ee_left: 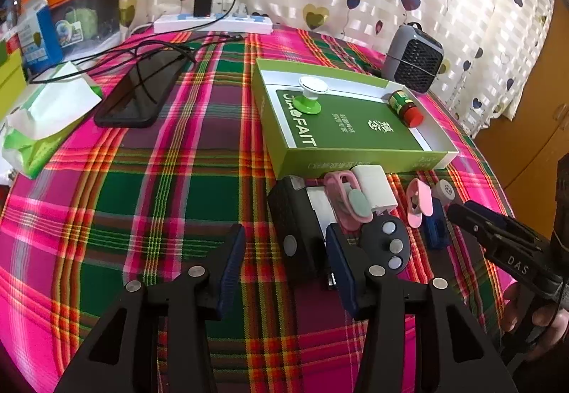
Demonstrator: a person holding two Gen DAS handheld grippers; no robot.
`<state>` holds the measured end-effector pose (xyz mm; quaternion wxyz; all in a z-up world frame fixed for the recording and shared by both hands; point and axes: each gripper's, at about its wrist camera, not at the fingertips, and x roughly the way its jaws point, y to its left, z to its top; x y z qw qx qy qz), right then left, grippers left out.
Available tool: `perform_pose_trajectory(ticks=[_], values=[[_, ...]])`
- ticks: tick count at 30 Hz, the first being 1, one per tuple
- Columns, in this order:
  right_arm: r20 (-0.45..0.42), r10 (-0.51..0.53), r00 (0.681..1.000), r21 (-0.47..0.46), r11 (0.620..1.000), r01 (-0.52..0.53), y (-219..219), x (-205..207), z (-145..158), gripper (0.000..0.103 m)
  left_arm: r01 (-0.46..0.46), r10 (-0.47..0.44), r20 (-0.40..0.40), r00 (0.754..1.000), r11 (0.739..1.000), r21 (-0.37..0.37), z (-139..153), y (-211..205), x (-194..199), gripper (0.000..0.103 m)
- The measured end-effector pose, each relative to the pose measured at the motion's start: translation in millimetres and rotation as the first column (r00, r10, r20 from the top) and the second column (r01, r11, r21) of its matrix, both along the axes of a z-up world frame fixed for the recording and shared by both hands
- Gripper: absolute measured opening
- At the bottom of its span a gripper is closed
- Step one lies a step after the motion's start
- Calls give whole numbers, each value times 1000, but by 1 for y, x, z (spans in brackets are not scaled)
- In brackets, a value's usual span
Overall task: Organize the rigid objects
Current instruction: 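Move both tools back toward the remaining items on the table, then grasp the white round container with right tool while left grasps the black block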
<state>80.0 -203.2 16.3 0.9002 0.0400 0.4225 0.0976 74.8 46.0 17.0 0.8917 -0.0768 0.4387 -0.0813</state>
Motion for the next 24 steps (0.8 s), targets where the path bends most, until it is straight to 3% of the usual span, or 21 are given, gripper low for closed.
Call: perform_pose_trajectory(ticks=[24], values=[[-36,-71,997,-10,997,70,-13,33,-8,49,-16,15,-27,1000,1000,-7,-9,3,19,46]])
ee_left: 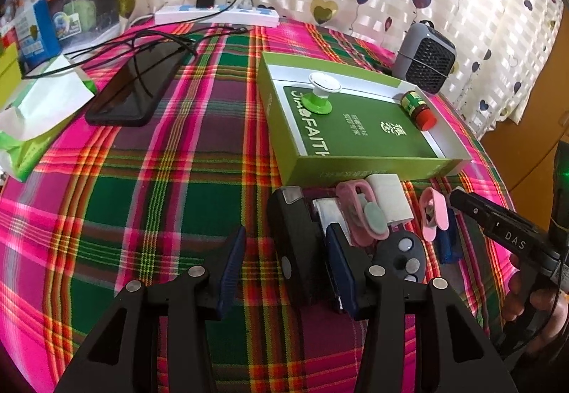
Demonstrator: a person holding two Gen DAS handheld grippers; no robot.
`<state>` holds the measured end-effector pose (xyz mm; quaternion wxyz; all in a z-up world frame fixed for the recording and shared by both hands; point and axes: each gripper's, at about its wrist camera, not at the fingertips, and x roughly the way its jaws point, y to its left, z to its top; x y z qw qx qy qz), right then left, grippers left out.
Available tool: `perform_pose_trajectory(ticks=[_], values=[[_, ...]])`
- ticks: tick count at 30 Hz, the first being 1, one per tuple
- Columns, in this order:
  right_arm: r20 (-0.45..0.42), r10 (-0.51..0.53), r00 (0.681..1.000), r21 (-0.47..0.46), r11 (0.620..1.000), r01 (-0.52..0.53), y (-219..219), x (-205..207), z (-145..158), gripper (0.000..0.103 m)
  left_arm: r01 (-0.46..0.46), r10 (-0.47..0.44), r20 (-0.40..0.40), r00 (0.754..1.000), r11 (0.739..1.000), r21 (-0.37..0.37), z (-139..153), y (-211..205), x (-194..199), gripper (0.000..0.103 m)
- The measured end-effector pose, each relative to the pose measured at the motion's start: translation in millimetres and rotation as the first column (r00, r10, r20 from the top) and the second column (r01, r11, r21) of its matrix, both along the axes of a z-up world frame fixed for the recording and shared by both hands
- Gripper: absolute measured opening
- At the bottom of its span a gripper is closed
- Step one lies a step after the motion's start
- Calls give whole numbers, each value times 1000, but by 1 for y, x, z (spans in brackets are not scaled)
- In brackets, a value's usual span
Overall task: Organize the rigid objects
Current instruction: 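Grasp the white round container with right tool while left grasps the black block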
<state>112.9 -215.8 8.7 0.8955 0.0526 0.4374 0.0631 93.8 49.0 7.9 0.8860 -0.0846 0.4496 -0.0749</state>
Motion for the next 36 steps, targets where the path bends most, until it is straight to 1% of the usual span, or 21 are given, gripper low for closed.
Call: perform_pose_trajectory(ticks=[2,3,10,13,18,24,28,33,36], values=[[-4,0,1000,-4,1000,0,-1,0,-1,40,-4,4,0,1000,1000,-8,0,3,0,46],[-5,0,1000,-6,1000,0,-1,0,-1,37,-4,4,0,1000,1000,-7,0,3,0,46],[-2,4,1000,-17,1000,-4,-2,-1,-2,32,4,-4,-2,1000,999,39,-1,2,1,46],[-1,4,1000,-18,1000,-4,-2,-1,-2,31,11,-11,1,1000,998,65,-1,-1,1,46],[1,4,1000,-21,1000,-4,-3,-2,-2,30,6,-6,-1,1000,998,63,-1,-1,2,45],[3,7,1000,-30,1000,-7,-2,-2,-2,30,0,0,2,1000,997,77,-1,-1,1,40],[5,8,1000,-35,999,-8,-2,-1,-1,30,-9,9,4,1000,996,84,-1,1,0,33],[5,8,1000,-34,999,-8,-3,-2,-1,30,-11,10,4,1000,996,87,-2,1,0,31],[5,8,1000,-33,999,-8,-3,-2,-1,30,-11,11,5,1000,996,94,-2,2,-1,26]])
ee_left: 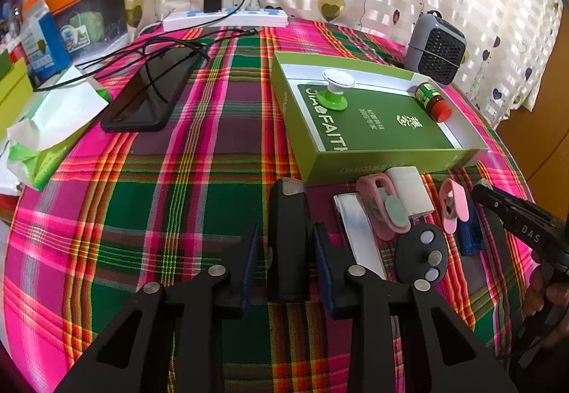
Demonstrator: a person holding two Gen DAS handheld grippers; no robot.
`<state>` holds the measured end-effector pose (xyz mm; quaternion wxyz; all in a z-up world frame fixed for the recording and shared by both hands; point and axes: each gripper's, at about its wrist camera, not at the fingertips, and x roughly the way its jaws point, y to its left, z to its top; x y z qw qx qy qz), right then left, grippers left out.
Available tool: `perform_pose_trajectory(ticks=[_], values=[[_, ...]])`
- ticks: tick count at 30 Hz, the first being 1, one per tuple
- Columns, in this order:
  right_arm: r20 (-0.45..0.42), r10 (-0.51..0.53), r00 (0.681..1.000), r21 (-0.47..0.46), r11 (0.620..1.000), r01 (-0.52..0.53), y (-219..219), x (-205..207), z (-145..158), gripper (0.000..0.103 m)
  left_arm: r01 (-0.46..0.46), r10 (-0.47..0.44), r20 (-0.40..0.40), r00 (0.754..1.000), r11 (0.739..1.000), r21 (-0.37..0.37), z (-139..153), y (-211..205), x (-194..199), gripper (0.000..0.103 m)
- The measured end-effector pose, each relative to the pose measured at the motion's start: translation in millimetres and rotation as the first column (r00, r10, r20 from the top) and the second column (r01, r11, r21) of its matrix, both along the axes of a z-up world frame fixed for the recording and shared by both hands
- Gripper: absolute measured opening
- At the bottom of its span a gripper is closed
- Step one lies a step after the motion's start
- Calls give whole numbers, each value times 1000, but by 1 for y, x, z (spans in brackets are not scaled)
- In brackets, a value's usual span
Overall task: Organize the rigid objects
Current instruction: 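Grasp the white round container with right tool while left grasps the black block, then carry the white container and black block over the green box with both tools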
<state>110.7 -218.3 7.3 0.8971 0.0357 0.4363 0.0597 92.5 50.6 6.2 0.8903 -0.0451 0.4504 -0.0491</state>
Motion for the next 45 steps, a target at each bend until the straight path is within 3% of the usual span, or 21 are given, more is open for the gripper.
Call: perform_pose_trajectory(ticks=[45], values=[[16,-2,1000,3,1000,2,-4,-4,6,29,17,-16,22,1000,1000,-13,12,0,-5,22]])
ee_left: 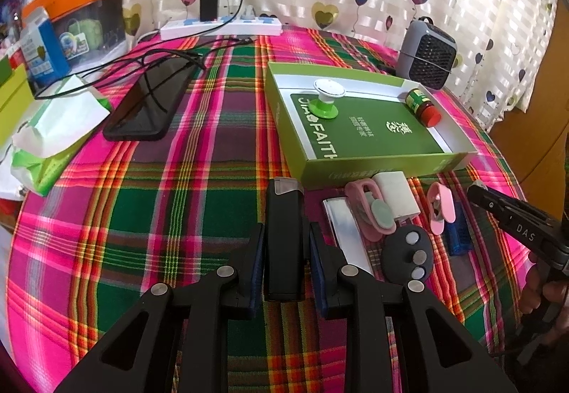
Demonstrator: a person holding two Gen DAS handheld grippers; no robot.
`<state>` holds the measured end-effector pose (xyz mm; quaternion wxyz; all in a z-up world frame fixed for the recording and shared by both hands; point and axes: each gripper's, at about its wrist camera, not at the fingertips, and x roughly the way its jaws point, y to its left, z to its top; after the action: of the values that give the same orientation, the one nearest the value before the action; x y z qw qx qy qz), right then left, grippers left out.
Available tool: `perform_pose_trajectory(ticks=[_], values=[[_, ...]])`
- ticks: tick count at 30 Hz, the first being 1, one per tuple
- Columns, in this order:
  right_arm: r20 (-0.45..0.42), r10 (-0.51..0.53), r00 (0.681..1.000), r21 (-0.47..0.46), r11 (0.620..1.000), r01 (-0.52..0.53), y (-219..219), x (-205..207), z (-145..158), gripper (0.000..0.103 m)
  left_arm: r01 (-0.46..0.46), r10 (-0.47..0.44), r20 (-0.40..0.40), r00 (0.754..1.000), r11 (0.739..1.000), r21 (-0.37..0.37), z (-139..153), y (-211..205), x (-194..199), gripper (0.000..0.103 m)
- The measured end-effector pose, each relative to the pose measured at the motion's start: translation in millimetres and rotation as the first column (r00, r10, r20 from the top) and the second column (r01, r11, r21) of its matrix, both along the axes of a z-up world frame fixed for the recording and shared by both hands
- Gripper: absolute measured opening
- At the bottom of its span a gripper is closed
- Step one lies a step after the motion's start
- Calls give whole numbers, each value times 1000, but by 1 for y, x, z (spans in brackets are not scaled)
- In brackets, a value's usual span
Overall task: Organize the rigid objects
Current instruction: 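Carry the white container and black block over the green box with both tools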
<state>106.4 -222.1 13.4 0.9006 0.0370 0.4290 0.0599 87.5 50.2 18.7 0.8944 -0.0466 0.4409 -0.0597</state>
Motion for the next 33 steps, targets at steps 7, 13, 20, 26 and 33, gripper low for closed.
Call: perform_pose_trajectory(ticks=[7,13,20,26,33], values=[[9,1,1000,-1,1000,-1,0,-1,4,29,8,-8,21,1000,1000,-4,9,-1,-5,22],[28,4,1000,-10,1000,-4,-1,-2,12,29,26,-25,38,999,999,-23,22,-2,-4,22],[52,27,998,-4,1000,-26,1,2,26,29,42,-40,54,998,998,-35,33,-7,2,22],[68,53,996,1,999,-53,4,9,37,29,55,-53,56,997,997,-48,38,-11,10,22],[78,87,993,13,996,-88,13,24,46,29,74,-70,65,995,996,-58,41,-18,21,22]])
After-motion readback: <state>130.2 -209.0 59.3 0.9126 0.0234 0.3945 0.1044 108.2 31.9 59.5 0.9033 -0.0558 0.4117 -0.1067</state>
